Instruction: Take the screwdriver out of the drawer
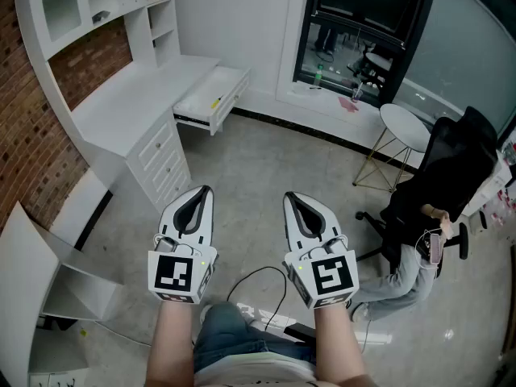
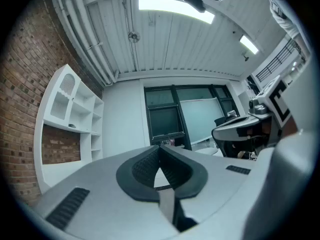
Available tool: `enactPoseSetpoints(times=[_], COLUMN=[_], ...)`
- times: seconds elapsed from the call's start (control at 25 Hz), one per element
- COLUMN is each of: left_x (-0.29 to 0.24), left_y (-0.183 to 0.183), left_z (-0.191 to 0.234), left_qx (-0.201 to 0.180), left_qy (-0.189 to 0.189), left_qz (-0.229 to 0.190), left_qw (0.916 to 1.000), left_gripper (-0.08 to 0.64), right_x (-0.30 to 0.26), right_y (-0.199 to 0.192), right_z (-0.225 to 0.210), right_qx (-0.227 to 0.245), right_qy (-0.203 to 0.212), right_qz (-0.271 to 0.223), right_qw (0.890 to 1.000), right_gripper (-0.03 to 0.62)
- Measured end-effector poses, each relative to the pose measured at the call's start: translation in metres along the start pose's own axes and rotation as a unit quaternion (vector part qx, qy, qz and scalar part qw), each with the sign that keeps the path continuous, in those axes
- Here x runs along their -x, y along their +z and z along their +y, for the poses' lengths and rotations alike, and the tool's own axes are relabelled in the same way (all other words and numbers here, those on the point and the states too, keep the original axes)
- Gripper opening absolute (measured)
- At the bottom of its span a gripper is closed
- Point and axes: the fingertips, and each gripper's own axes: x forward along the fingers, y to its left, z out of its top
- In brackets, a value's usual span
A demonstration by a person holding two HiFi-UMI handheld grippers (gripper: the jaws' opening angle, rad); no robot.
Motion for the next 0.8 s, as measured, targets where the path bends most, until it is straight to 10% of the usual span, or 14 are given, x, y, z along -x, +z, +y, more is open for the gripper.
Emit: enactPoseSetpoints(times=[0.8], left_x=[-0.141], left_y=[-0.062], left_z=[0.108], left_qx=[0.035], left_qy=[0.012], left_qz=[0.017], left_qw=[0.9992], left_gripper=[0.012], right_x=[-0.170], right_y=[-0.029], right_z=[-0.036], right_qx=[0.019], right_qy=[0.032], right_qz=[0.016], right_qw=[0.999], right_gripper=[0.008])
